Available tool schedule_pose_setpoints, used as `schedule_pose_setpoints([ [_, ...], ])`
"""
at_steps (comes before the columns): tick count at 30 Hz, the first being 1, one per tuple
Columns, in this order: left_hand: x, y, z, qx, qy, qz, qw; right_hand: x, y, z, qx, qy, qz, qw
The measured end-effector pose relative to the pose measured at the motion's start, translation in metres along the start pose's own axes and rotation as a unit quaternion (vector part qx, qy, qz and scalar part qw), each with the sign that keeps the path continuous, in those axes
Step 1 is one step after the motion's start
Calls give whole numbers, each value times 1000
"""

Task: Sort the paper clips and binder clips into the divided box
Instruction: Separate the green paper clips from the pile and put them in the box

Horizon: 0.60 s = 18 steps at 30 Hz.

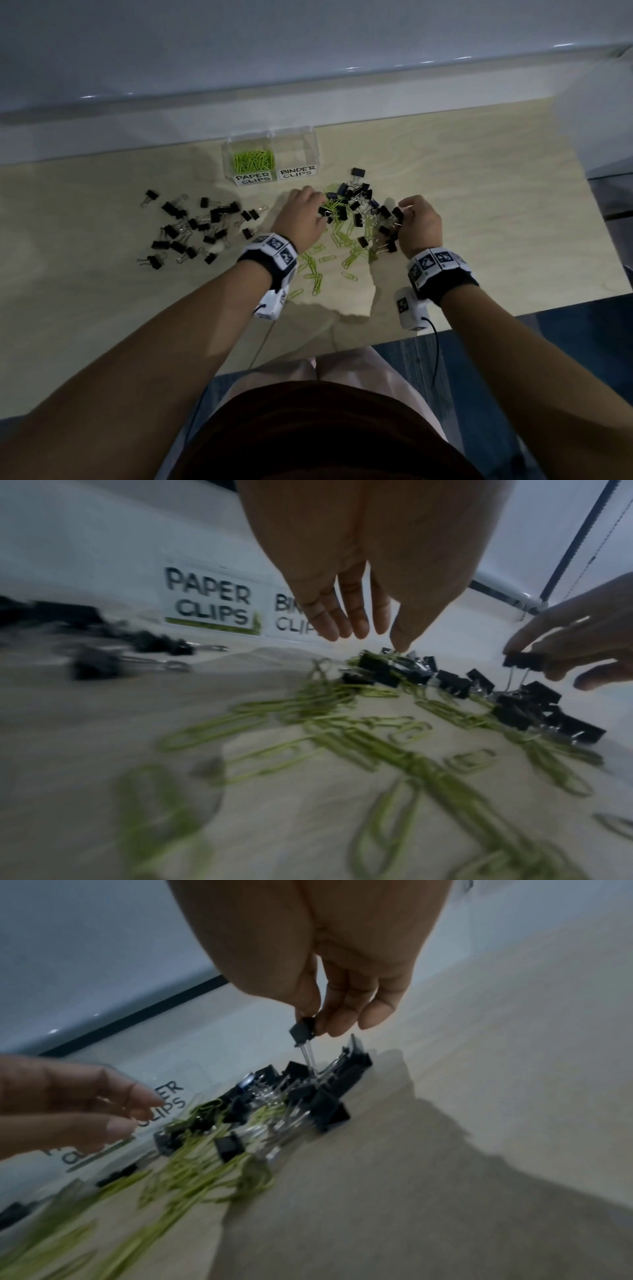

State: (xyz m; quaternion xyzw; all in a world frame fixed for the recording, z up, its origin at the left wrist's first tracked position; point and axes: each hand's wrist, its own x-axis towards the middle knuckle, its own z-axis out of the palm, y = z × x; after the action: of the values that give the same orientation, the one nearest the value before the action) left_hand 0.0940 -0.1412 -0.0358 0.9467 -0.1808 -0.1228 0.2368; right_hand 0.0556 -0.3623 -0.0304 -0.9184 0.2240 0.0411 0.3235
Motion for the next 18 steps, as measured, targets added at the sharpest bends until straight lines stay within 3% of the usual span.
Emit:
schedule_pose_setpoints([
  [5, 27, 15, 14, -23, 7, -42, 999, -2, -4, 11, -139, 33, -95, 985],
  [9, 34, 10, 14, -77, 10, -103, 992, -9, -27, 34, -179, -5, -195, 964],
  [12, 28, 3, 6, -155, 35, -135, 978, -9, -46, 45, -193, -76, -200, 958],
  [18, 5, -30, -9, -188, 80, -166, 965, 0, -53, 57, -232, -127, -207, 942],
])
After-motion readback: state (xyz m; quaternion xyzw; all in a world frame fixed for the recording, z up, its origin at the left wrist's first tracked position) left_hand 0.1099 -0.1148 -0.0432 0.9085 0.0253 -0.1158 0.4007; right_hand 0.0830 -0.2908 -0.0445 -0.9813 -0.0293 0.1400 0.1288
